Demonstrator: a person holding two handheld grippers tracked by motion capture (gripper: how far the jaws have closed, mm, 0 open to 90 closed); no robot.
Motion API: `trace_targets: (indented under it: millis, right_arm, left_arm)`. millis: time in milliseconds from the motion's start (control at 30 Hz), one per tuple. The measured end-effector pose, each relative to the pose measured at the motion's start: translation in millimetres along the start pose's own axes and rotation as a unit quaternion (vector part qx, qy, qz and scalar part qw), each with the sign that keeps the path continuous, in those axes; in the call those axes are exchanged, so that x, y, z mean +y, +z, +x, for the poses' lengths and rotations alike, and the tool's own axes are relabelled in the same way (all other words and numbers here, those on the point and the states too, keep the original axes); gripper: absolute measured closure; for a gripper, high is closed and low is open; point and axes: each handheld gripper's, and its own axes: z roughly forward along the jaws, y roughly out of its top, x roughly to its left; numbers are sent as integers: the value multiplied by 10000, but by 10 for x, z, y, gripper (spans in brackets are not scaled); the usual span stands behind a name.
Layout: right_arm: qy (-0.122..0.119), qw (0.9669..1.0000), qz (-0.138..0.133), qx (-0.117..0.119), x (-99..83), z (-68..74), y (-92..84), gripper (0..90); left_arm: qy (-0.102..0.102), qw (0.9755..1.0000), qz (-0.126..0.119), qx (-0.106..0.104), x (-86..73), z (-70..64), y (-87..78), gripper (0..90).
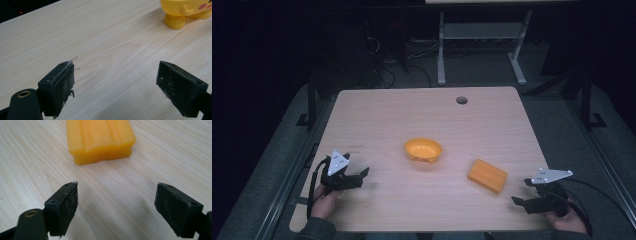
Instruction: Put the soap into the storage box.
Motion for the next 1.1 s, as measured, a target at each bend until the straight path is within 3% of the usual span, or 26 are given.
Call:
trace_targets:
  millis: [367,1100]
  right_arm:
    - [-21,9999,112,35,53,32,8,180]
    - [-463,9983,301,159,487,83,-5,177]
  left_arm:
    - [-3,10000,-23,-11,2,0,-8,140]
    - [-119,9999,-94,2,-3,17,-19,140]
